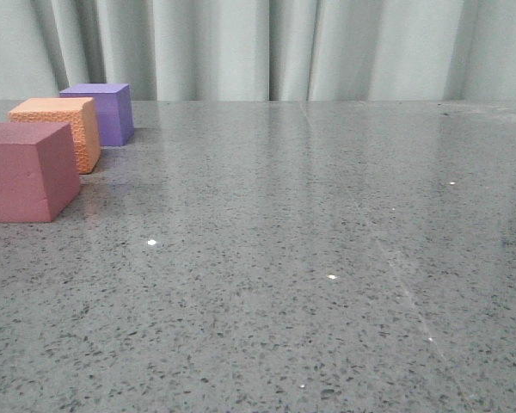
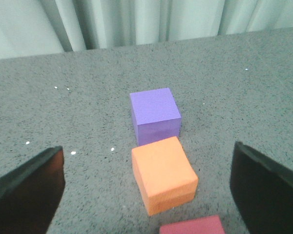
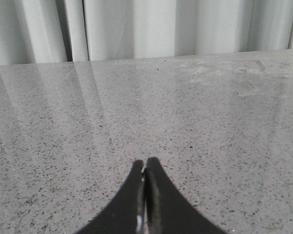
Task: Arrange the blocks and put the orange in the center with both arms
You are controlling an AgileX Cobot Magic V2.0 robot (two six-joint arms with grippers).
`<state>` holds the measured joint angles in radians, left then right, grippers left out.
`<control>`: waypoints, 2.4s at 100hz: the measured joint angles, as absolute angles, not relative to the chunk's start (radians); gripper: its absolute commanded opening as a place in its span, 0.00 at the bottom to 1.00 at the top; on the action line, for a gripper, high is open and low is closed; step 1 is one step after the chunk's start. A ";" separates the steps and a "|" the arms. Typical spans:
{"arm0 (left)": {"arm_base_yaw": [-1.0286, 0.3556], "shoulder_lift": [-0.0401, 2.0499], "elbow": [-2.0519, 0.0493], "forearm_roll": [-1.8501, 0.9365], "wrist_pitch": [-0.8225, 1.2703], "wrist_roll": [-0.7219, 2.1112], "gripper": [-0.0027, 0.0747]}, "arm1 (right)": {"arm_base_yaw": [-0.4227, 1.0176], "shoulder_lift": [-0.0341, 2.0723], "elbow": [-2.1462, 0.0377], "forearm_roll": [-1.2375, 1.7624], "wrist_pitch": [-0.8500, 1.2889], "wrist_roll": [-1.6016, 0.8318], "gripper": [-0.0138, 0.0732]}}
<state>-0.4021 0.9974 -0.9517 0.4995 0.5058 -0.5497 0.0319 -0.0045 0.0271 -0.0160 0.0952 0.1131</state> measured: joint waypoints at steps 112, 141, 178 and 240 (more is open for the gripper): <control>-0.402 0.529 -0.460 0.508 0.445 -0.550 0.01 | 0.032 -0.004 0.027 -0.016 0.095 0.113 0.08; -0.402 0.529 -0.460 0.508 0.445 -0.550 0.01 | 0.032 -0.004 0.027 -0.016 0.095 0.113 0.08; -0.402 0.505 -0.424 0.542 0.332 -0.550 0.01 | 0.032 -0.004 0.027 -0.016 0.095 0.113 0.08; -0.116 0.266 -0.099 0.218 -0.062 -0.212 0.01 | 0.032 -0.004 0.027 -0.016 0.095 0.113 0.08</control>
